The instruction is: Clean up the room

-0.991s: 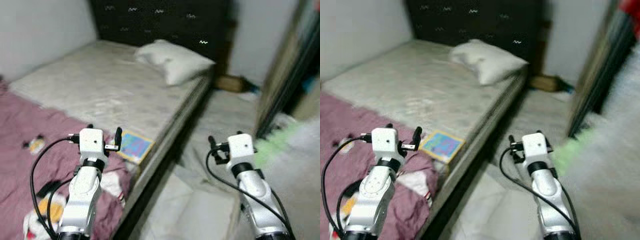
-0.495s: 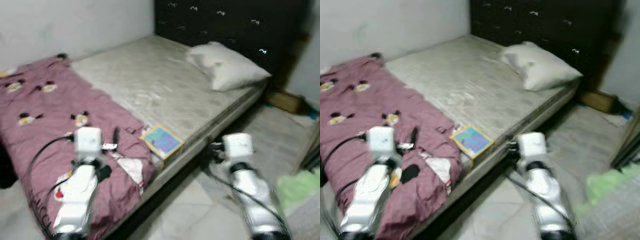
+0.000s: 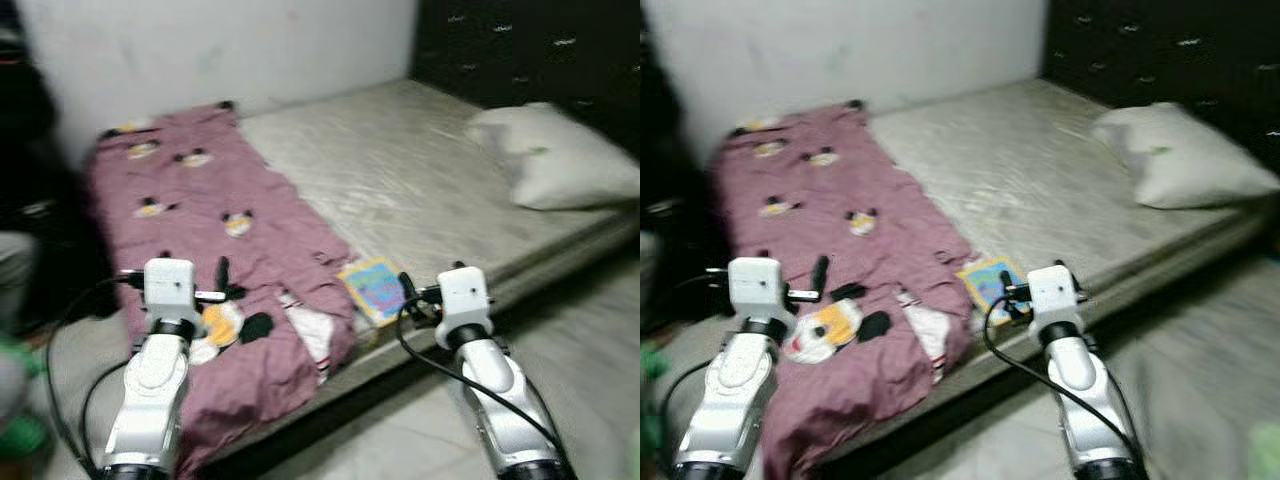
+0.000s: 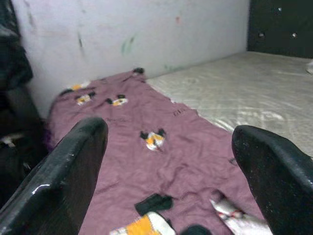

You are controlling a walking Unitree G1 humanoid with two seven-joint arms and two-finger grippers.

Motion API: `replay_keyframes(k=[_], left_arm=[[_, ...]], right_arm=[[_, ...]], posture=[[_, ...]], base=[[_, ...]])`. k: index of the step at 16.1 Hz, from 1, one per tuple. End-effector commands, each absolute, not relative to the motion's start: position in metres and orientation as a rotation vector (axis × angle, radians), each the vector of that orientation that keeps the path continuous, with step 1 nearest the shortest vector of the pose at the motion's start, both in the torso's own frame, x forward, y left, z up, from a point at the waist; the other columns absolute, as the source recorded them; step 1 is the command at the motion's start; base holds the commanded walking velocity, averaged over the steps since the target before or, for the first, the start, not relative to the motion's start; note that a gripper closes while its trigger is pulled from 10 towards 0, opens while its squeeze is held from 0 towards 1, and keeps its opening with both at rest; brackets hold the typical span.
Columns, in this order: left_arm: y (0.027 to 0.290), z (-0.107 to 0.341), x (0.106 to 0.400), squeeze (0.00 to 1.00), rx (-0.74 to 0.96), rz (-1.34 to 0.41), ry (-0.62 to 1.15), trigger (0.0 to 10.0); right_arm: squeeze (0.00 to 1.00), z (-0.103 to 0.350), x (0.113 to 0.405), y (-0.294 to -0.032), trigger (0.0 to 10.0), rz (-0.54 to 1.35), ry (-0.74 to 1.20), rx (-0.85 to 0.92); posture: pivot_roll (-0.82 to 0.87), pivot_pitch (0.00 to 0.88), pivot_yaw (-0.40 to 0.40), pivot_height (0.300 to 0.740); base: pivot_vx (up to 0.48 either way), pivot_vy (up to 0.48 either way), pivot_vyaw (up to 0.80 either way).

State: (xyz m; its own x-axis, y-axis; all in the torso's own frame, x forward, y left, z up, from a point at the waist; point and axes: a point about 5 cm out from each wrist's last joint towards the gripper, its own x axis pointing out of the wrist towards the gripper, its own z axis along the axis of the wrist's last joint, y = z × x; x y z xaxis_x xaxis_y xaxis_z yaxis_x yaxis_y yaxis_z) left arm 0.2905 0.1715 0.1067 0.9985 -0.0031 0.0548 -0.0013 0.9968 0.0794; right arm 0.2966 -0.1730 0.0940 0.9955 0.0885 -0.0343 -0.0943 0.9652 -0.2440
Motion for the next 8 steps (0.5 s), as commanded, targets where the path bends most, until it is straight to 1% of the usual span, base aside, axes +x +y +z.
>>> replay_keyframes(k=[1, 8], left_arm=[[0.1750, 0.1076, 0.2907, 0.00, 0.100, 0.004, -0.053, 10.0], [0.1743, 0.1063, 0.2908, 0.00, 0.097, 0.002, -0.048, 10.0]], right_arm=[[0.00, 0.0956, 0.2980, -0.1711, 10.0, 0.093, 0.016, -0.235], [0.00, 0.0951, 0.2977, -0.1710, 10.0, 0.098, 0.017, -0.237]], posture=[[-0.11, 0.007, 0.017, 0.740], [-0.11, 0.011, 0.014, 0.740]], base=[[0.000, 0.000, 0.80], [0.000, 0.000, 0.80]])
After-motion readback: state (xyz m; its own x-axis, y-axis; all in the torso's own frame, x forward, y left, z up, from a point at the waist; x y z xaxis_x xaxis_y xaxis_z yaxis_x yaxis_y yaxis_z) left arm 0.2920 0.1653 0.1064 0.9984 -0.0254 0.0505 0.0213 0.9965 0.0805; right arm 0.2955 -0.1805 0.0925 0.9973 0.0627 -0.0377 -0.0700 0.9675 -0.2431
